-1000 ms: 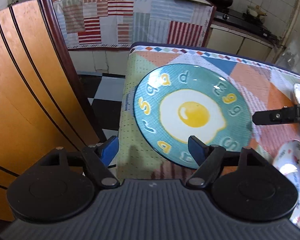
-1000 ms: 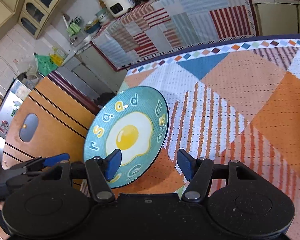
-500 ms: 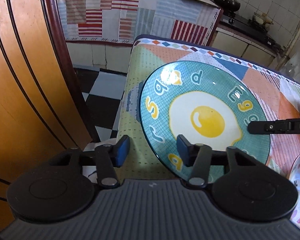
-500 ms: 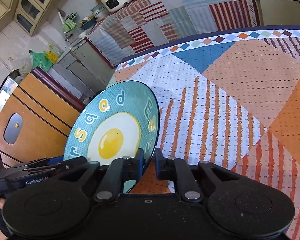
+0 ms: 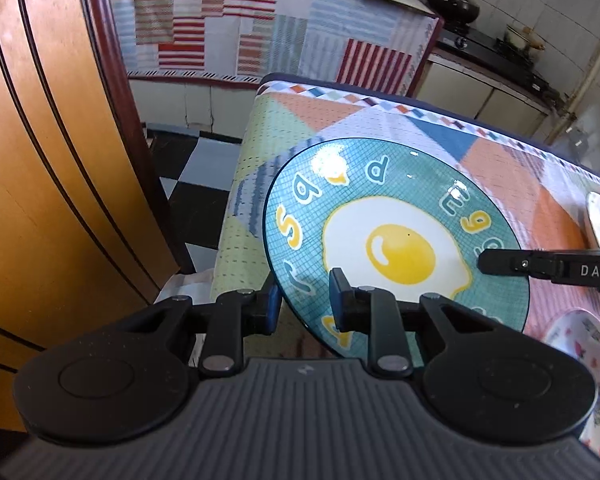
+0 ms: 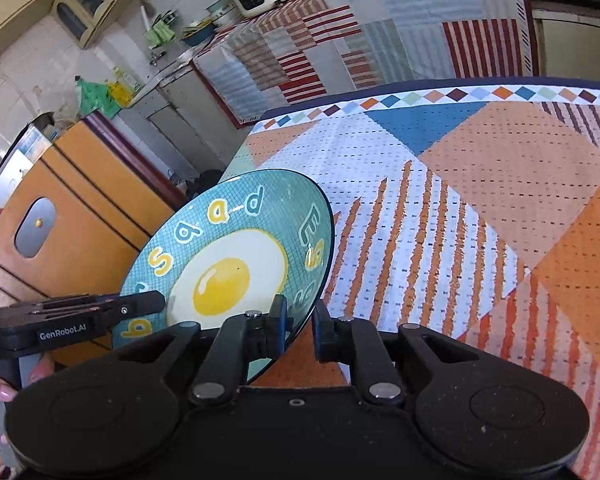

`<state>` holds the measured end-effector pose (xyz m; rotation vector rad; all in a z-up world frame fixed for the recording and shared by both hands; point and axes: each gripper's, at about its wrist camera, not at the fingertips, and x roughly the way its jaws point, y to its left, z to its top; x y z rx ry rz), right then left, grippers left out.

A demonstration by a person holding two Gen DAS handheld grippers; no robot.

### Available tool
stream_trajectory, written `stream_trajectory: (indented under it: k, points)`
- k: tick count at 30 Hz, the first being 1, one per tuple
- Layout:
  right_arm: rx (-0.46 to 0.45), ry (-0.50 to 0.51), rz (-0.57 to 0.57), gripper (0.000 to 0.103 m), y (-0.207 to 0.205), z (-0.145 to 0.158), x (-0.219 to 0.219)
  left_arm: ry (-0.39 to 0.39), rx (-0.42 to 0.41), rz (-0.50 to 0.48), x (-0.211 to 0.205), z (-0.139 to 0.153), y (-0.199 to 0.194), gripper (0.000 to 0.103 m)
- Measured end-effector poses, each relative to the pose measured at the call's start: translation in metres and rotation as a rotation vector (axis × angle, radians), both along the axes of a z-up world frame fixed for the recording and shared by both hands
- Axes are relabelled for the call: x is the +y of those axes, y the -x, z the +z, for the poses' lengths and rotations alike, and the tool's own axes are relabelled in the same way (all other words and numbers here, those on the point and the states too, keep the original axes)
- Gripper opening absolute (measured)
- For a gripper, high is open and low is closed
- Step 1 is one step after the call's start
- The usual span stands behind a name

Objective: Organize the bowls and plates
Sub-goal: 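Lift the egg plate with both tools, lower it onto the bunny plate, release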

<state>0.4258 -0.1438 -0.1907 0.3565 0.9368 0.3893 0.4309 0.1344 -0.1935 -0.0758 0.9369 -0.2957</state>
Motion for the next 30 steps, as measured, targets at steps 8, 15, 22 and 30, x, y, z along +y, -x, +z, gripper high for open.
stream_trajectory:
  k: [8,15,22,30]
  points:
    - [-0.025,-0.004,0.012,0.018,0.044,0.041,-0.021,-0.002,-0.017,-0.062,-0.017,0.047,0.042,0.023]
    - [-0.082,0.023,0.033,0.018,0.093,0.085,-0.037,0.012,-0.038,-0.101,-0.029,0.088,0.087,0.023]
    - [-0.106,0.059,0.038,0.019,0.147,0.121,-0.057,0.034,-0.02,-0.159,-0.05,0.118,0.132,0.023]
    - [-0.101,0.059,0.0,0.02,0.208,0.126,-0.091,0.025,-0.006,-0.24,-0.084,0.124,0.172,0.024]
